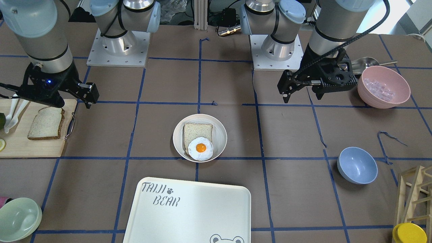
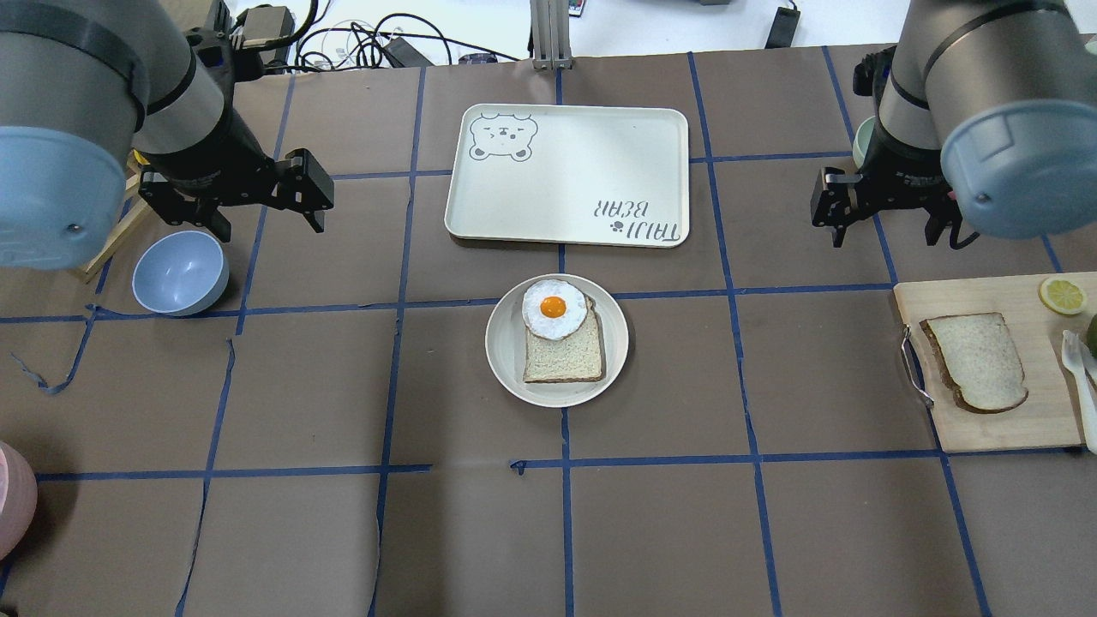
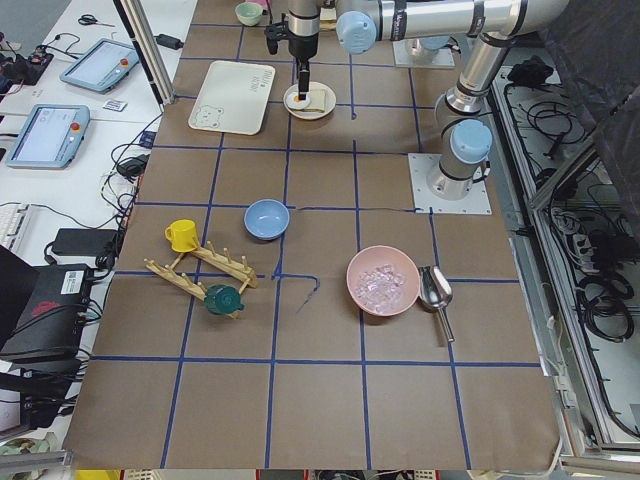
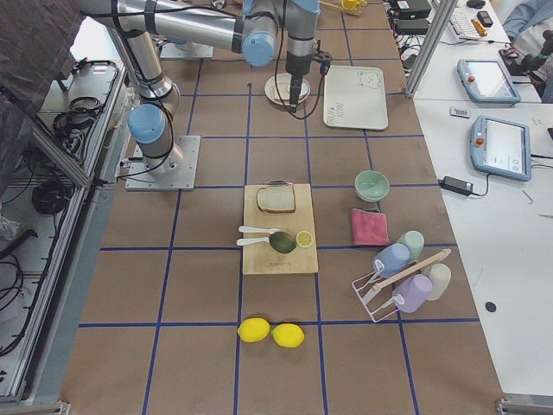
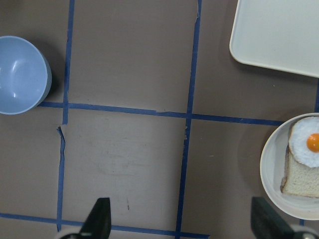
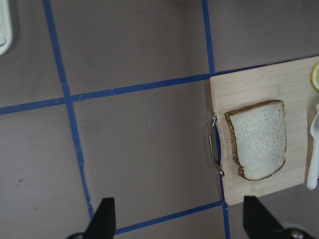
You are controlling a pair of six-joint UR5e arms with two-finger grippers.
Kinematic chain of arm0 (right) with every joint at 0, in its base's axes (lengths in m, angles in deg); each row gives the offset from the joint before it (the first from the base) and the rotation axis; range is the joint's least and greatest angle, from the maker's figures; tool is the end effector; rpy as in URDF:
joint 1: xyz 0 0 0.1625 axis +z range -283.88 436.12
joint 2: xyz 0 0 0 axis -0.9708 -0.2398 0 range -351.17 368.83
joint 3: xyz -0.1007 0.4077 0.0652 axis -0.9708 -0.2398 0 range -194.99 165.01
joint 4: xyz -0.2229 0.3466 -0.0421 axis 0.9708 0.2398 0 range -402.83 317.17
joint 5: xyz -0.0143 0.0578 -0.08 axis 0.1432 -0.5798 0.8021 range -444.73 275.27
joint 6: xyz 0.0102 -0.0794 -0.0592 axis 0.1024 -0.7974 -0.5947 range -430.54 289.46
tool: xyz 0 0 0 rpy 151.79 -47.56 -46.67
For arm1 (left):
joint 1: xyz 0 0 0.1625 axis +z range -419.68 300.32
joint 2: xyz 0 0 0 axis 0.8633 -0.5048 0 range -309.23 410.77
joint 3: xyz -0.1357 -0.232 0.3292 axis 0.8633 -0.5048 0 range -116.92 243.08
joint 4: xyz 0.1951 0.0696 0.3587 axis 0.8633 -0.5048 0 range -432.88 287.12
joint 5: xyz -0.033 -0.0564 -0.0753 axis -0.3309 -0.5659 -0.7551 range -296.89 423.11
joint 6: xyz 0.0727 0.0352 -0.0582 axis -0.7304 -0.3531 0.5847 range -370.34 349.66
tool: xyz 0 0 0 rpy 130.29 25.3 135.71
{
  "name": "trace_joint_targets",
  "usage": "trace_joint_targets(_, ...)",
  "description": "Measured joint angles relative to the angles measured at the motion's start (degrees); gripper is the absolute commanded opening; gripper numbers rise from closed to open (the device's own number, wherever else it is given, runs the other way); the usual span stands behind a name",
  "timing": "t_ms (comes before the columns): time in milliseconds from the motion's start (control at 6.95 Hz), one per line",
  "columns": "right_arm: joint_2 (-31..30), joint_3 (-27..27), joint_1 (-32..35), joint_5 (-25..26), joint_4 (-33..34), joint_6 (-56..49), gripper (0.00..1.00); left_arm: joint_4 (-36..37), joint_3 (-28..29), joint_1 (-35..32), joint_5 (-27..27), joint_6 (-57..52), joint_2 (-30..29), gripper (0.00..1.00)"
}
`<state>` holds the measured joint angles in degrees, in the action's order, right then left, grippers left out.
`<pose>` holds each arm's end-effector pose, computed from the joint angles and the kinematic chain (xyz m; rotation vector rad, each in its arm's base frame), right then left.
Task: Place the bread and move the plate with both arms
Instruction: 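Lower the right gripper onto the bread slice on the wooden board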
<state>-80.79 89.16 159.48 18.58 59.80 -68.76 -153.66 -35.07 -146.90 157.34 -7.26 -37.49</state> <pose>0.0542 -0.4885 0.3889 -0.2080 -2.9027 -0.0627 -0.1024 -0.4868 0.4493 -0.1598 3.0627 -0.0757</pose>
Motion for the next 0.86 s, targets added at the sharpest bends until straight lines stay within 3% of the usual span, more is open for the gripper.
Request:
trace_joint_targets(288, 1.63, 8.23, -7.58, 0.56, 8.29, -8.86, 0.74, 0.3, -0.82, 0.18, 1.14, 0.21, -0.21, 1.0)
trace_joint_targets(576, 6.96, 15.85, -14.16, 0.51, 25.11, -20.14, 0.59, 0.34, -0.9, 0.2, 1.25, 0.2, -0.32, 1.0)
trace_joint_targets(863, 10.35, 19.56, -16.73, 0.96, 32.83, -25.1, 0.55, 0.35, -1.03, 0.27, 1.24, 0.02, -0.43, 1.0)
